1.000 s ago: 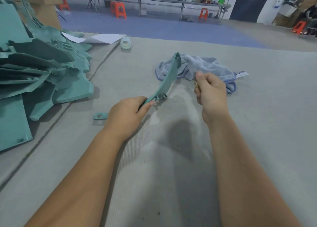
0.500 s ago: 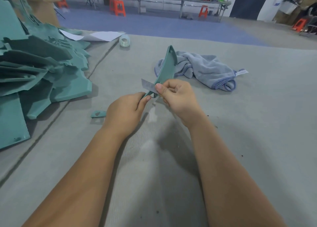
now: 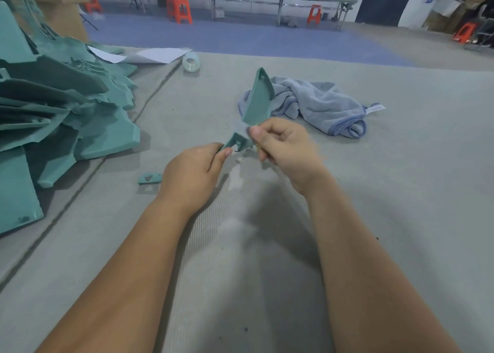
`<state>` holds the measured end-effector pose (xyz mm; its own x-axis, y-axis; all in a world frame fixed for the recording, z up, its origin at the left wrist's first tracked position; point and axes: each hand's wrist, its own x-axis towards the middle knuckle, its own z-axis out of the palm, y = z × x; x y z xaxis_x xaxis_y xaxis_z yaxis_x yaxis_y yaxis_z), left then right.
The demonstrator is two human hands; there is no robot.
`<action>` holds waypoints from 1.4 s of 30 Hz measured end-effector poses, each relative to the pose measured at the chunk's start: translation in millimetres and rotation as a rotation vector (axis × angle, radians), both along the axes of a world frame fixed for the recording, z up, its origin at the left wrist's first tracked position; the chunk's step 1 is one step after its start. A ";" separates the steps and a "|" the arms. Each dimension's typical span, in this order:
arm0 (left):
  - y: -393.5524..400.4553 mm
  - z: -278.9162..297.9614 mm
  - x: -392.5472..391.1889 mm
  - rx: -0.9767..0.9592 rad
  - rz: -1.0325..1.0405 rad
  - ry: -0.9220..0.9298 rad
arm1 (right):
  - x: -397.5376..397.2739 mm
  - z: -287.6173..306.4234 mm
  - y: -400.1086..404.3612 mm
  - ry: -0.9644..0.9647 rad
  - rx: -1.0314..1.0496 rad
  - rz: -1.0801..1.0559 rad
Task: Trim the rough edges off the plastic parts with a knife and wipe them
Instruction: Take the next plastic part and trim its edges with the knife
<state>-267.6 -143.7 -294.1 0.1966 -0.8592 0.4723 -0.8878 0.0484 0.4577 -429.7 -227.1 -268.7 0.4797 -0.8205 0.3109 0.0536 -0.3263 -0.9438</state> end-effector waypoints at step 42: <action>-12.2 2.3 13.9 -0.086 0.264 -0.273 | -19.9 -8.8 -28.6 -0.529 0.462 -0.565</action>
<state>-253.7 -155.8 -291.8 0.2629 -0.7506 0.6062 -0.9634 -0.1699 0.2074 -449.6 -255.7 -277.5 -0.1453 -0.9884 -0.0430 0.4649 -0.0298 -0.8848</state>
